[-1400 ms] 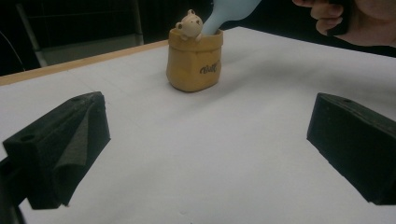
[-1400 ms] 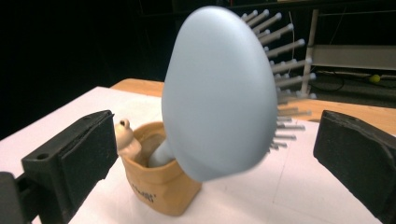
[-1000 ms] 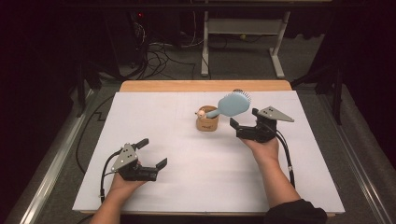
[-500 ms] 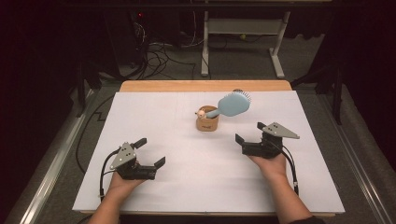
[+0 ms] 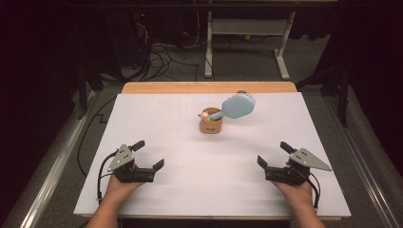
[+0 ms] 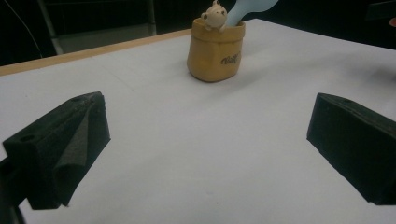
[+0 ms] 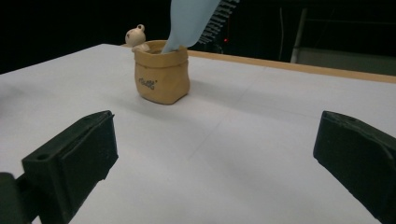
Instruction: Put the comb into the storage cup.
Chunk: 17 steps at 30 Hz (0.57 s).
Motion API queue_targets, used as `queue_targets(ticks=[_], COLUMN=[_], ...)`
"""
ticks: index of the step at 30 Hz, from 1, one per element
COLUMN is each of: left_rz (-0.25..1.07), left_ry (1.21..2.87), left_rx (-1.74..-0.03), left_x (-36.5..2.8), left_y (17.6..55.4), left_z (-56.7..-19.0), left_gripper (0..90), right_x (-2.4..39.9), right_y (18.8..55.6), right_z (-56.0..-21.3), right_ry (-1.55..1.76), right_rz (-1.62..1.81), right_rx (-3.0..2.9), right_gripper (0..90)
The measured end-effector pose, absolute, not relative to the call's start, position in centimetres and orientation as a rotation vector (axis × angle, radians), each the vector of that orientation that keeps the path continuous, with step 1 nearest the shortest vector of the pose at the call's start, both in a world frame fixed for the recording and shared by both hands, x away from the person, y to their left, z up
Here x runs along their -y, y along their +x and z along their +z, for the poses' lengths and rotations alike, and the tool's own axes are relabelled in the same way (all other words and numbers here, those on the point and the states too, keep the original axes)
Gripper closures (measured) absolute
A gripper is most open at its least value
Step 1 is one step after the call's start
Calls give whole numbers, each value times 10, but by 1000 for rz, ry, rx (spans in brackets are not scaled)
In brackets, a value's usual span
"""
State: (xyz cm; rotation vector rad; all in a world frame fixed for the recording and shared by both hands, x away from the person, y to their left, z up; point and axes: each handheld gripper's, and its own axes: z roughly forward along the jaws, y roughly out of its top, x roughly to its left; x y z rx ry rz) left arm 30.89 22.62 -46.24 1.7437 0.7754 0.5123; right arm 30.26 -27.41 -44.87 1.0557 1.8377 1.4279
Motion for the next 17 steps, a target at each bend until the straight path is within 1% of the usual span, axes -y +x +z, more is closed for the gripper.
queue_targets(ticks=[5,10,17], left_rz=[515,514,515], left_ry=[1746,1760,1738], left_rx=[-779,-784,-795], left_x=[-228,-228,-229], left_y=[306,302,301], left_z=[-461,-462,-461], left_gripper=[2,2,1], right_x=[290,288,287], right_y=[292,295,291], right_z=[-450,-451,-449], right_ry=[1056,1054,1027], right_rz=[1432,1433,1433], right_rx=[-1791,-1791,-1775], right_gripper=[5,5,5])
